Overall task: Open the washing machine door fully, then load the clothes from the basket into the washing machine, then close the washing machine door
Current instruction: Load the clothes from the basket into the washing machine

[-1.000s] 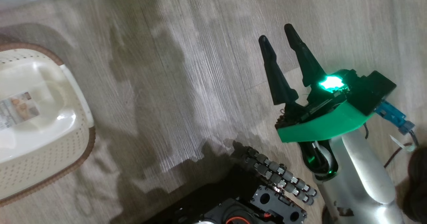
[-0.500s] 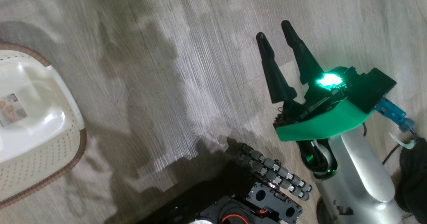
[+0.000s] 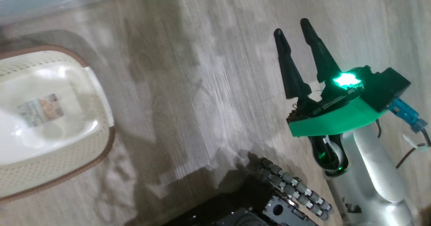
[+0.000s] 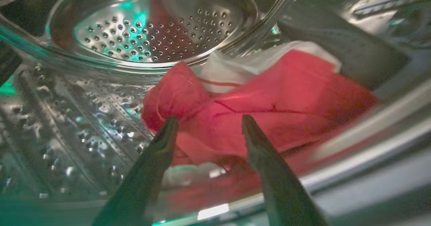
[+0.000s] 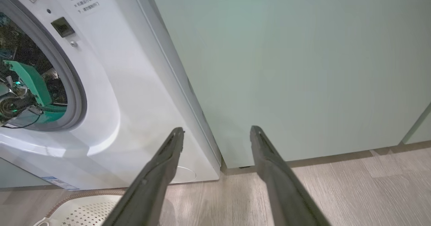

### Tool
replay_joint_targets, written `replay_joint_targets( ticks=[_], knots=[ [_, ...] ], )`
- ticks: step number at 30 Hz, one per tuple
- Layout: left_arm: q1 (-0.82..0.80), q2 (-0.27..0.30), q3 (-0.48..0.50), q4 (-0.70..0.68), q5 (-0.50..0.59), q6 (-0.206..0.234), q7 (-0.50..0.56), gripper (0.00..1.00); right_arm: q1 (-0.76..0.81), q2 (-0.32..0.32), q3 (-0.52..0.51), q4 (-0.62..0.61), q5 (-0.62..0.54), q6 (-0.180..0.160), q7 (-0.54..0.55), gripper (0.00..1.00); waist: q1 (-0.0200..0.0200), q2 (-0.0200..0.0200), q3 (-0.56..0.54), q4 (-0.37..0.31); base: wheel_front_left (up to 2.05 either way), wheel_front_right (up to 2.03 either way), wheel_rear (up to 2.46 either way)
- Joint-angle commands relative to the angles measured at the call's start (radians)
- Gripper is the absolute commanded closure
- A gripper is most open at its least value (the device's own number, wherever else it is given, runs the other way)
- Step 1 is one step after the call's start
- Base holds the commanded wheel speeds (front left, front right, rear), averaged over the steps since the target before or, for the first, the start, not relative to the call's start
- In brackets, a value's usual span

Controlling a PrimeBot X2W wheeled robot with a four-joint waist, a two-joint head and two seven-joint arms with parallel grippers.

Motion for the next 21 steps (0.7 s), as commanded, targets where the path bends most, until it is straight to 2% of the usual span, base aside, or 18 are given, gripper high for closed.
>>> replay_joint_targets(
  ticks=[1,7,16,21],
  knots=[
    [0.048,0.029,0.041,-0.071,-0.023,0.027,-0.038,0.0,0.044,0.0,0.0,-0.019,-0.019,0.0,-0.006,0.0,0.0,0.0,-0.052,0.052,0.0,0.0,0.0],
    [0.207,-0.015,0.078,-0.201,-0.084,0.081,-0.094,0.0,0.055,0.0,-0.028,-0.009,-0.056,0.0,-0.006,0.0,0.0,0.0,-0.106,0.105,0.0,0.0,0.0],
    [0.54,-0.098,0.136,-0.554,-0.169,0.196,-0.189,0.0,0.074,0.0,-0.075,0.011,-0.105,0.0,-0.006,0.0,0.0,0.0,-0.192,0.181,0.0,0.0,0.0],
    [0.708,-0.139,0.15,-0.739,-0.174,0.265,-0.225,0.0,0.08,0.0,-0.099,0.017,-0.13,0.0,-0.006,0.0,0.0,0.0,-0.233,0.217,0.0,0.0,0.0]
  ],
)
